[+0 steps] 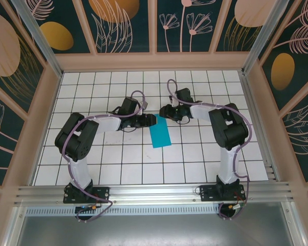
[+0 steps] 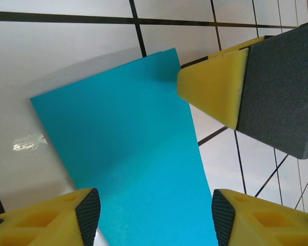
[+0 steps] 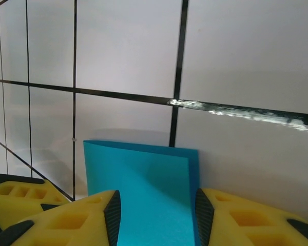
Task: Fold a paper plane with a square sheet of paper (fold left side to right side)
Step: Fold the triangle a second time at the center of the table.
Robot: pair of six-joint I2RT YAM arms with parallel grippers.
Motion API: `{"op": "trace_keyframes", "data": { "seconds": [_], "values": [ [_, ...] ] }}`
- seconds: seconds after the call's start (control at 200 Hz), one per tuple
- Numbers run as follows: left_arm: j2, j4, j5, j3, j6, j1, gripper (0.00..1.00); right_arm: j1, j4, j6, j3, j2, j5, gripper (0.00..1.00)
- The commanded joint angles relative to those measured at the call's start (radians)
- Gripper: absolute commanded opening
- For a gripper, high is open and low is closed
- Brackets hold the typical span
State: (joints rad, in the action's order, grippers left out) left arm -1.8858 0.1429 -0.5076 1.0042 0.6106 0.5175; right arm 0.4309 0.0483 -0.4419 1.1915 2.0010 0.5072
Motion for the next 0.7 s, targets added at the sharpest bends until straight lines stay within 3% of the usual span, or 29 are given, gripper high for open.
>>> {"op": "trace_keyframes", "data": {
  "seconds": [0.0, 0.435, 0.696],
  "values": [
    [-0.02, -0.008, 0.006, -0.008, -0.014, 0.004, 0.62, 0.01, -0.007, 0.028, 0.029, 0.024, 0.037, 0.43],
    [-0.033, 0.002, 0.003, -0.01, -0.009, 0.004, 0.62, 0.009, -0.007, 0.019, -0.031, -0.049, 0.081, 0.35],
    [0.05, -0.014, 0.046, -0.026, -0.043, 0.003, 0.62, 0.011, 0.002, 0.013, -0.088, -0.096, 0.1, 0.33]
  ]
}}
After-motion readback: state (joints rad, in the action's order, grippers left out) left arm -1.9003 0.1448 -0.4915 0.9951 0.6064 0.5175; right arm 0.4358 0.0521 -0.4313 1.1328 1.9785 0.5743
